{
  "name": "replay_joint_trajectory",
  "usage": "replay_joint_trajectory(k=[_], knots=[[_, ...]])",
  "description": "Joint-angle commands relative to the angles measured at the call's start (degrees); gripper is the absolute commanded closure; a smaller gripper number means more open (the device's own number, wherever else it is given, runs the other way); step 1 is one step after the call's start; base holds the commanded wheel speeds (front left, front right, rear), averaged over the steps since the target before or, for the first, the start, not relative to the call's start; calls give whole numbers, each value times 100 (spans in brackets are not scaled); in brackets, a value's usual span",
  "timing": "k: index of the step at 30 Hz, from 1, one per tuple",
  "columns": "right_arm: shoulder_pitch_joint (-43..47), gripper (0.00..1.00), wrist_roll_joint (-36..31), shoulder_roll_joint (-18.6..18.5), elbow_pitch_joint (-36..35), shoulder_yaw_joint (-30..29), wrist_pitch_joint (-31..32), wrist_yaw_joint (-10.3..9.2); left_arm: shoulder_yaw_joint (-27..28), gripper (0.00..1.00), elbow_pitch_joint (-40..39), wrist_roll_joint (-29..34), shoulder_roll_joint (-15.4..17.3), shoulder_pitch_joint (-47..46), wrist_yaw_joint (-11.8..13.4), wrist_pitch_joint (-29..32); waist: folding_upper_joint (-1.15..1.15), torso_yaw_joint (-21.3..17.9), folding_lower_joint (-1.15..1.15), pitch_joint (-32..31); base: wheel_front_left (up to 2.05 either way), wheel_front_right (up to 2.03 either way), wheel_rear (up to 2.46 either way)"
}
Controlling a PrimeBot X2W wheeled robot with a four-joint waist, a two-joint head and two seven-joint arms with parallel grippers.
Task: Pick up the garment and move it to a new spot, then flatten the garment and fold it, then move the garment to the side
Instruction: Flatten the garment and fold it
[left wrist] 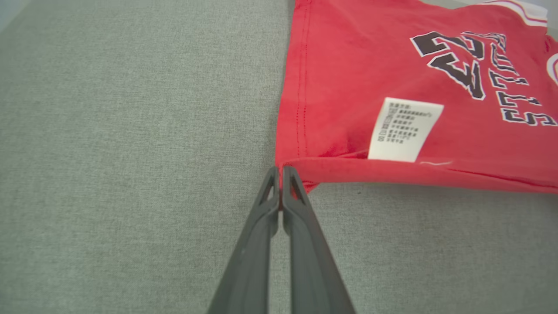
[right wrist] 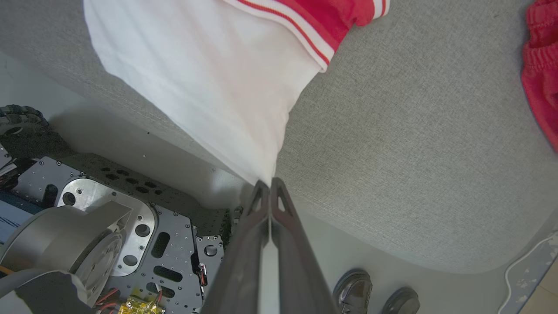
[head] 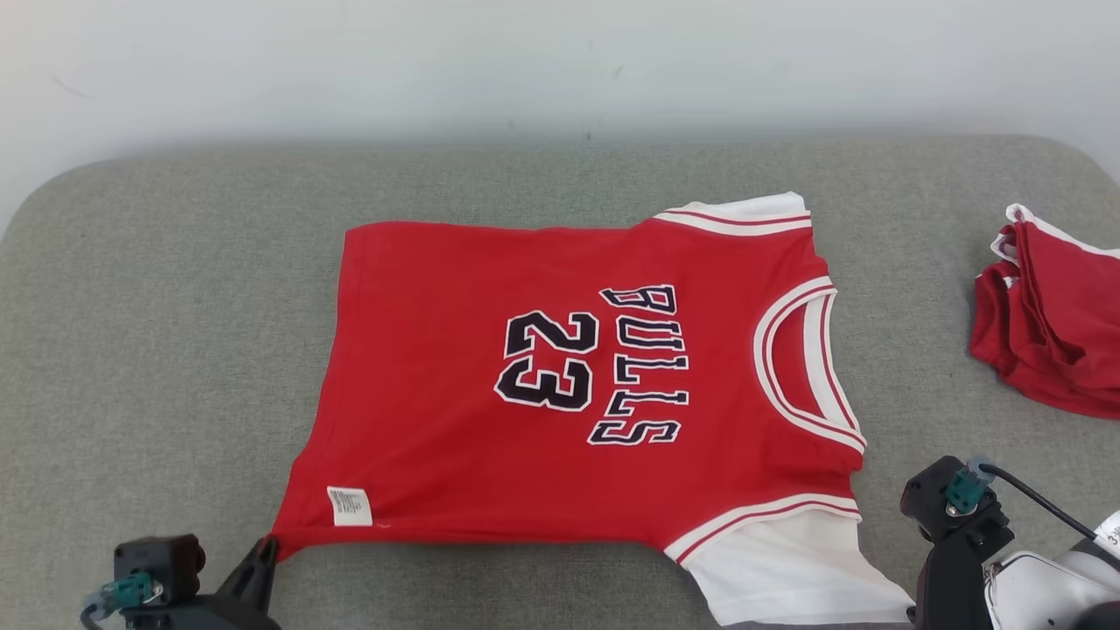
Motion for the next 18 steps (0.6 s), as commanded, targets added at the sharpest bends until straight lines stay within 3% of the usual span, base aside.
replay_joint_trajectory(k=[1, 7, 13, 18], knots=[[52, 100, 35, 41, -10, -50, 18, -1, 28, 100, -49, -13, 75, 114, 44, 31, 0, 18, 0, -14, 0, 0, 0], [-154, 100, -52, 75, -24, -104, -638, -1, 79, 100, -280, -36, 107, 203, 95, -53, 0, 82, 0, -38, 0, 0, 0], [-771, 100, -273, 15, 328, 91, -2095, -2, 60, 100, -297, -76, -17, -200, 29, -258, 0, 98, 0, -63, 0, 0, 0], [-1413, 100, -457, -92, 912, 446, -3136, -2, 149, 100, -212, 0, -9, -557, 127, -374, 0, 76, 0, -115, 0, 0, 0]])
